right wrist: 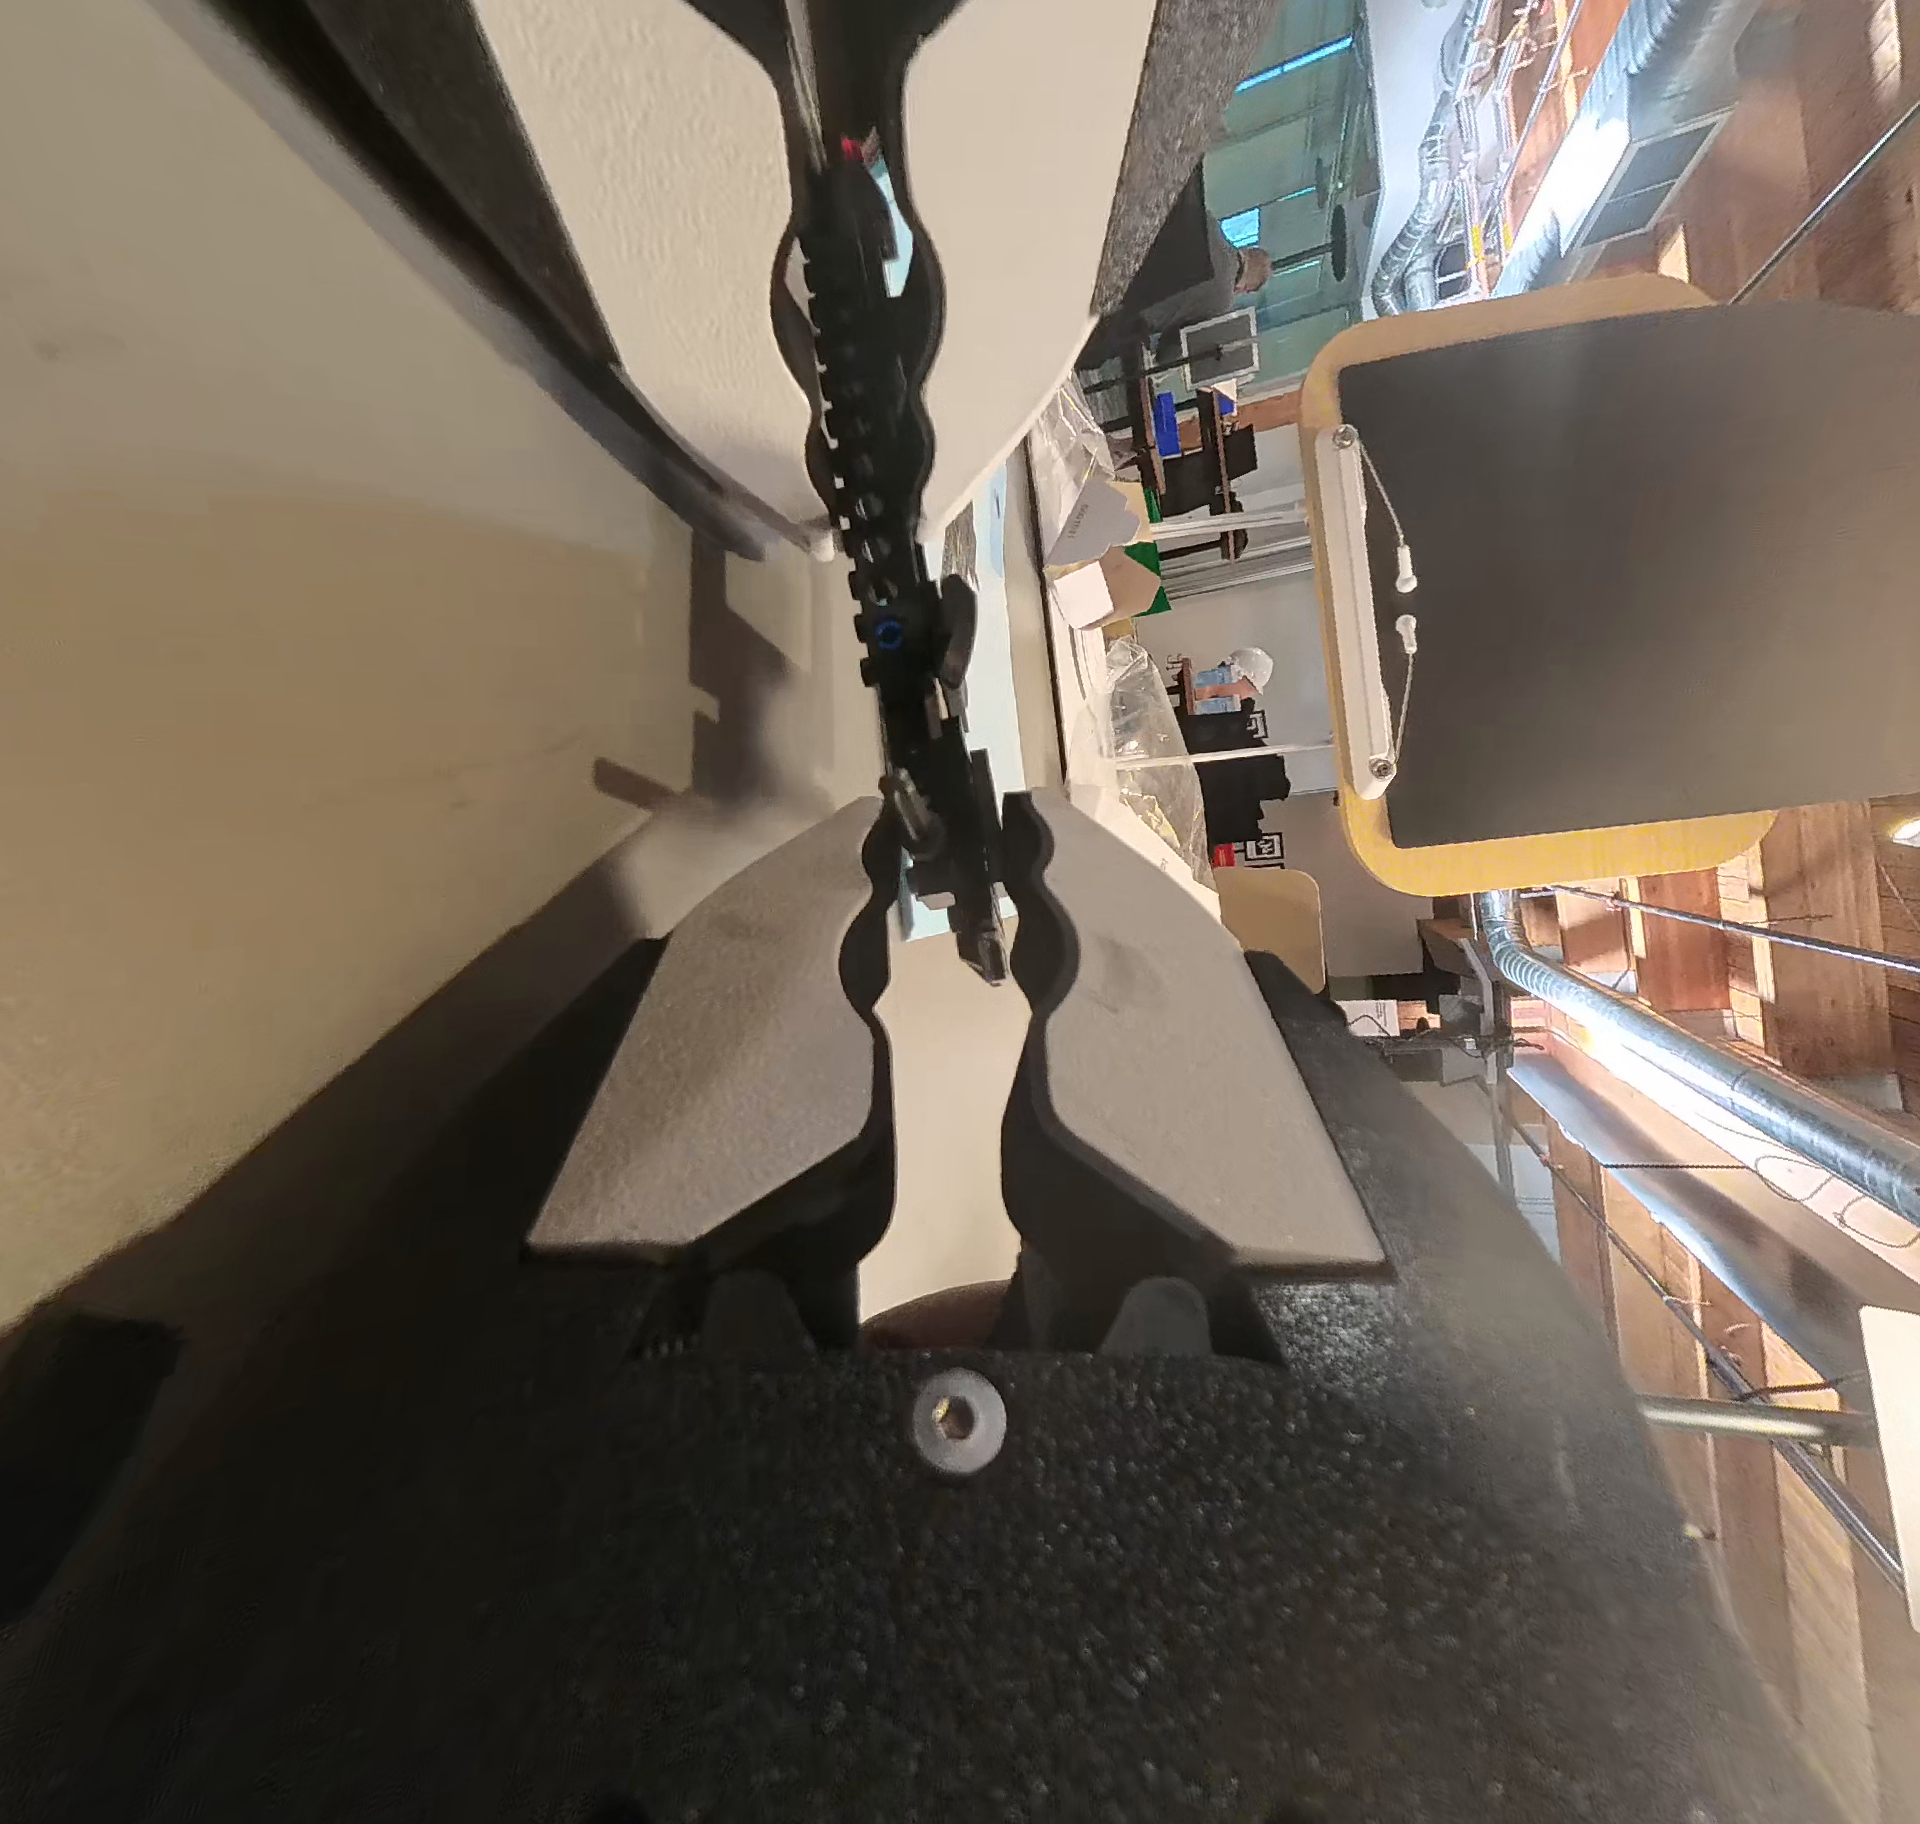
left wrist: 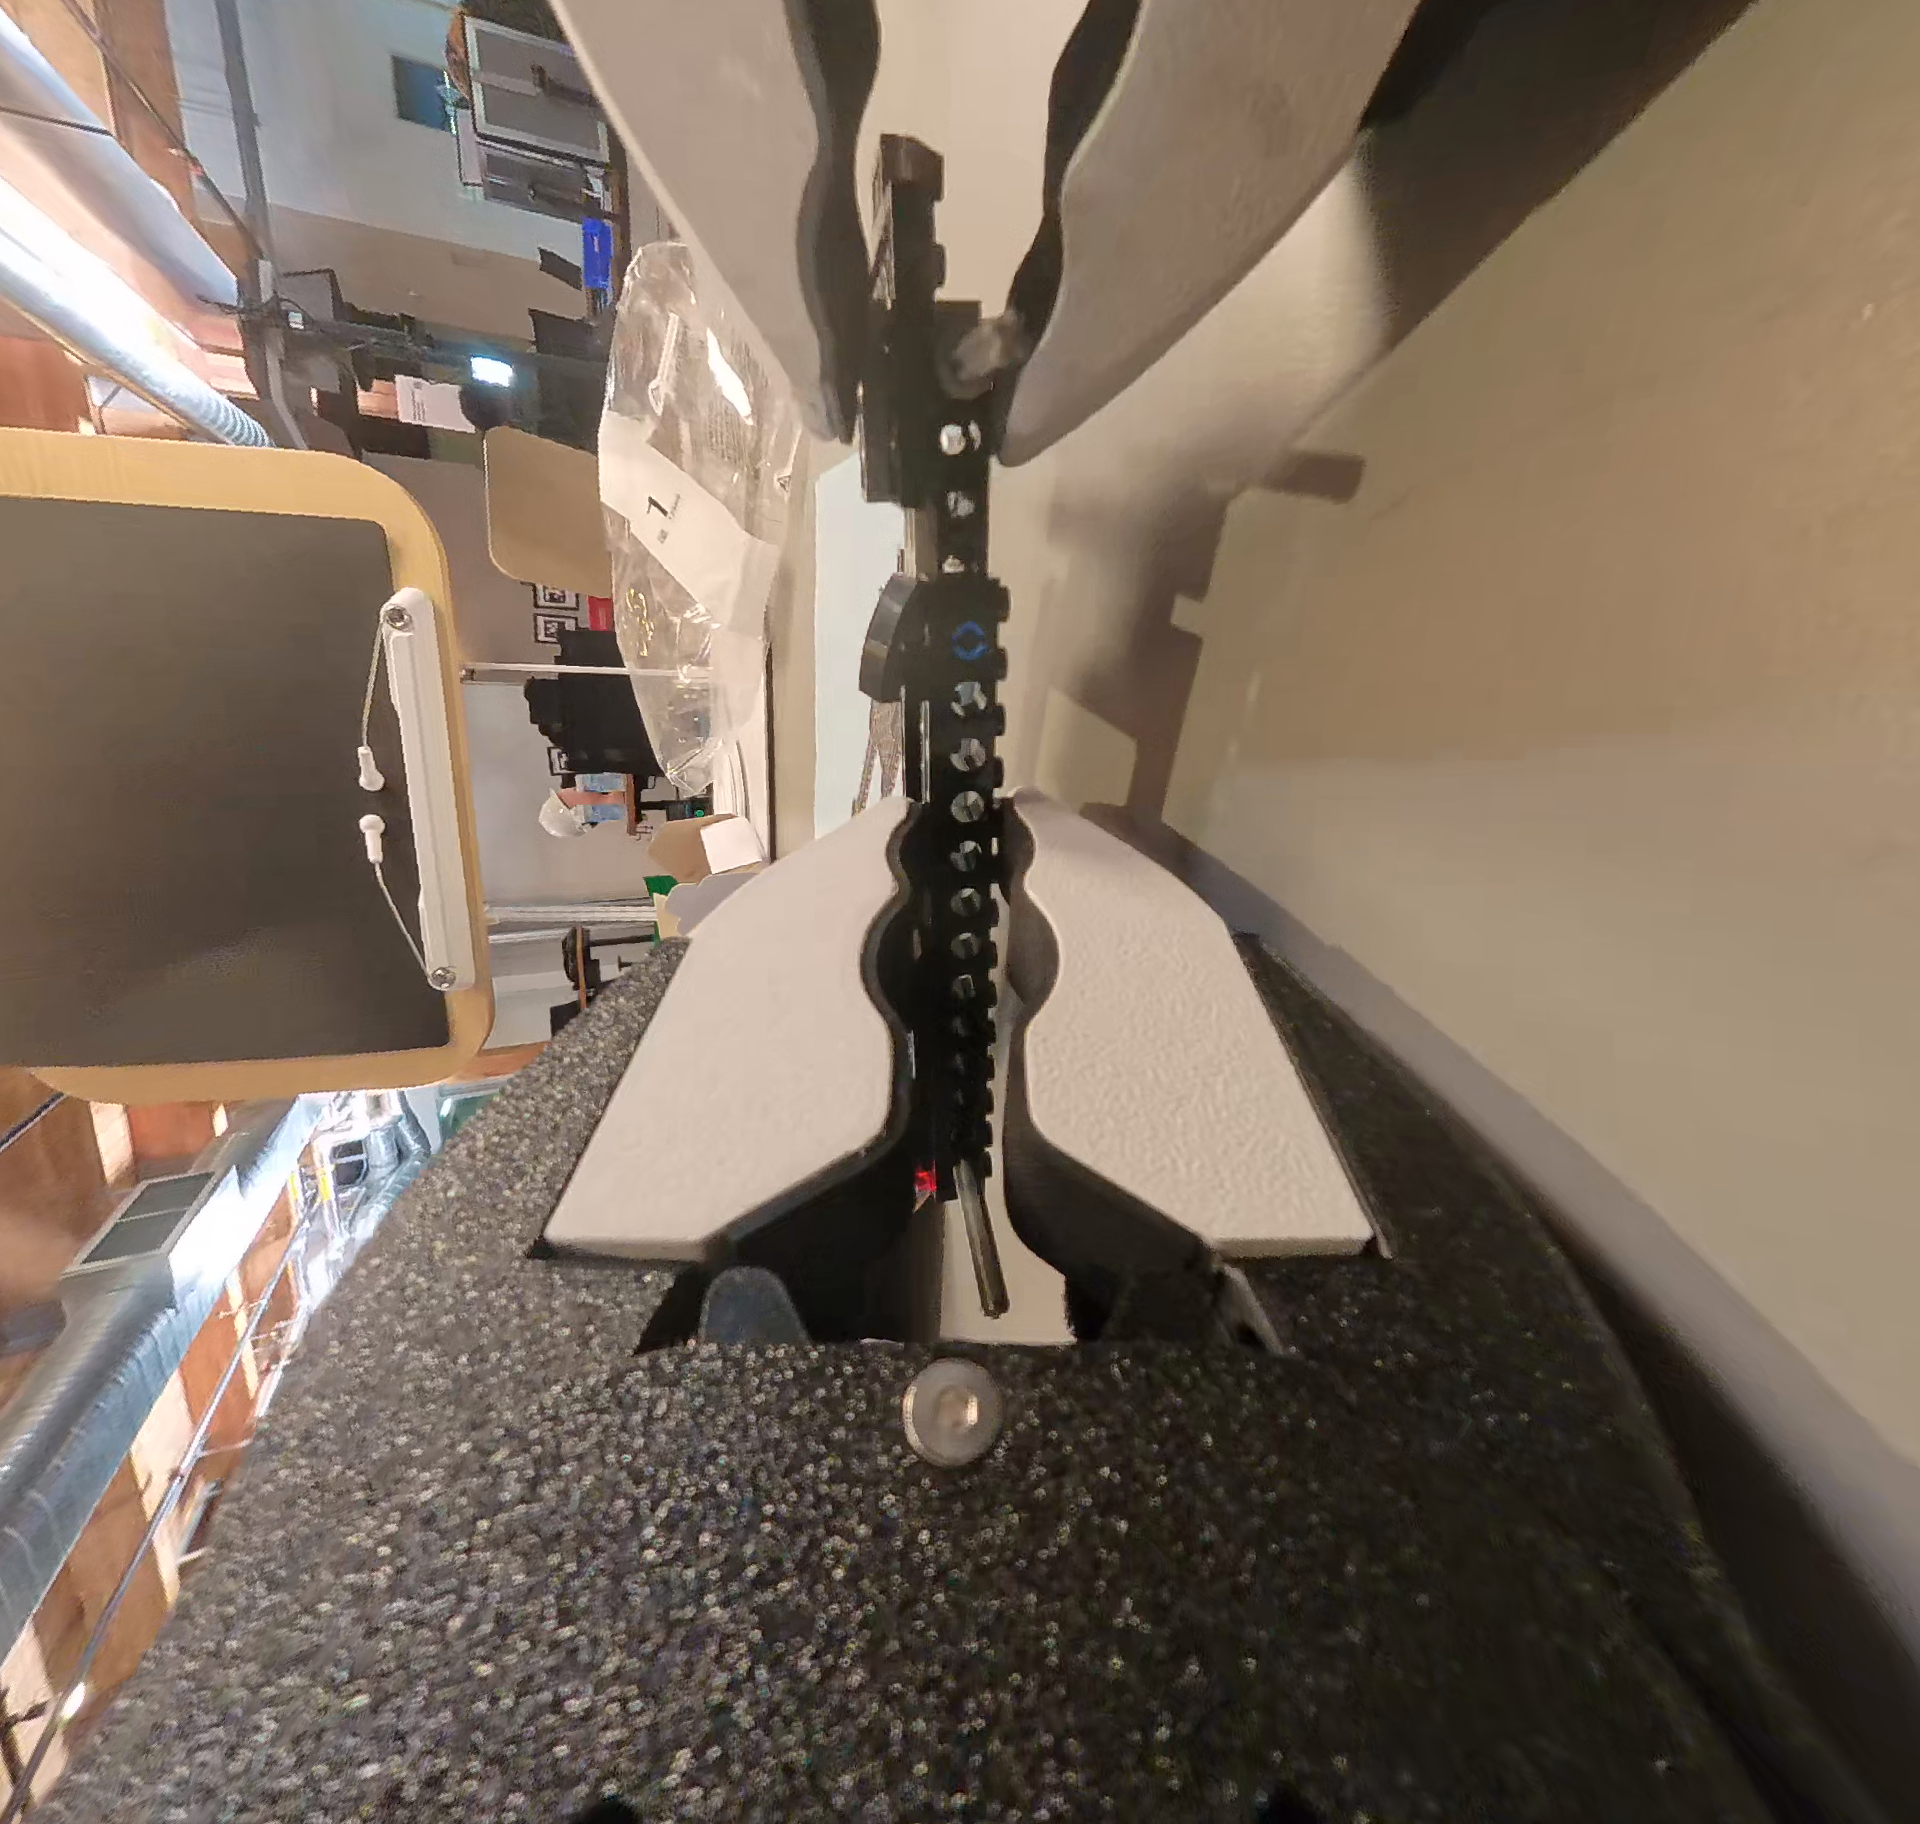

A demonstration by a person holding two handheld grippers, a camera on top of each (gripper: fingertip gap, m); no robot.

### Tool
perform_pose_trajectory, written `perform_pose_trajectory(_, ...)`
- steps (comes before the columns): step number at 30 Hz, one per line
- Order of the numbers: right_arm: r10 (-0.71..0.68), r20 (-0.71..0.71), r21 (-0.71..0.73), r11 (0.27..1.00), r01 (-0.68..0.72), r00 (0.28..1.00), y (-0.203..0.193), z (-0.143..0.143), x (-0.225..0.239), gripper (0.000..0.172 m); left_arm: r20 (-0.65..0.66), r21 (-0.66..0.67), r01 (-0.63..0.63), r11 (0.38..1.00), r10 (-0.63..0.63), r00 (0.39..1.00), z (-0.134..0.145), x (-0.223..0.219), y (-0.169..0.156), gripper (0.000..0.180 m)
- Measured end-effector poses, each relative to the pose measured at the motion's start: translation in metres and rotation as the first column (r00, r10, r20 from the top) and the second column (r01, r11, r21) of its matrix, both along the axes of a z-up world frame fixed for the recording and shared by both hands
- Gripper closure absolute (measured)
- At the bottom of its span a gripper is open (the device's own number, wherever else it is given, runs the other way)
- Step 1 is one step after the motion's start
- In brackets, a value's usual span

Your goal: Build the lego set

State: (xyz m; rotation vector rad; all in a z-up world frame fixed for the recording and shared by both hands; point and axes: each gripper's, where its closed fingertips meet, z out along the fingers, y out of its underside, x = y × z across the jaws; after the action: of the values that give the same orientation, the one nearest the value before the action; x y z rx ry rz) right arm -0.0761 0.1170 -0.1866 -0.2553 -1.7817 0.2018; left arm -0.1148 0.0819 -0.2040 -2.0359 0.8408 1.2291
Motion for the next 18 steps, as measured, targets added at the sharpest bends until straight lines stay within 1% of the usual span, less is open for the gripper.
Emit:
perform_pose_trajectory(4, 0.024, -0.03, 0.022, 0.999, -0.023, 0.999, -0.004, 0.004, 0.004, 0.151, -0.009, 0.014, 0.01, 1.0, -0.009, 1.0, 0.003, 0.004, -0.004, 0.167)
perform_pose_trajectory(8, 0.066, -0.062, -0.001, 0.998, -0.066, 0.996, -0.012, 0.015, 0.014, 0.139, -0.046, 0.046, 0.014, 0.999, -0.012, 0.999, 0.01, 0.006, -0.009, 0.168)
perform_pose_trajectory(11, 0.123, -0.063, -0.032, 0.992, -0.125, 0.99, -0.025, 0.021, 0.022, 0.131, -0.071, 0.066, 0.01, 0.998, -0.005, 0.997, 0.017, 0.005, -0.013, 0.168)
perform_pose_trajectory(13, 0.151, -0.071, -0.028, 0.988, -0.153, 0.986, -0.033, 0.023, 0.025, 0.125, -0.089, 0.078, 0.011, 0.997, -0.004, 0.996, 0.021, 0.005, -0.014, 0.168)
perform_pose_trajectory(16, 0.179, -0.093, -0.013, 0.983, -0.181, 0.98, -0.043, 0.027, 0.029, 0.119, -0.103, 0.099, 0.033, 0.995, -0.023, 0.994, 0.03, 0.01, -0.017, 0.168)
perform_pose_trajectory(18, 0.19, -0.105, -0.033, 0.98, -0.194, 0.976, -0.049, 0.033, 0.032, 0.117, -0.118, 0.122, 0.042, 0.992, -0.027, 0.993, 0.039, 0.013, -0.02, 0.168)
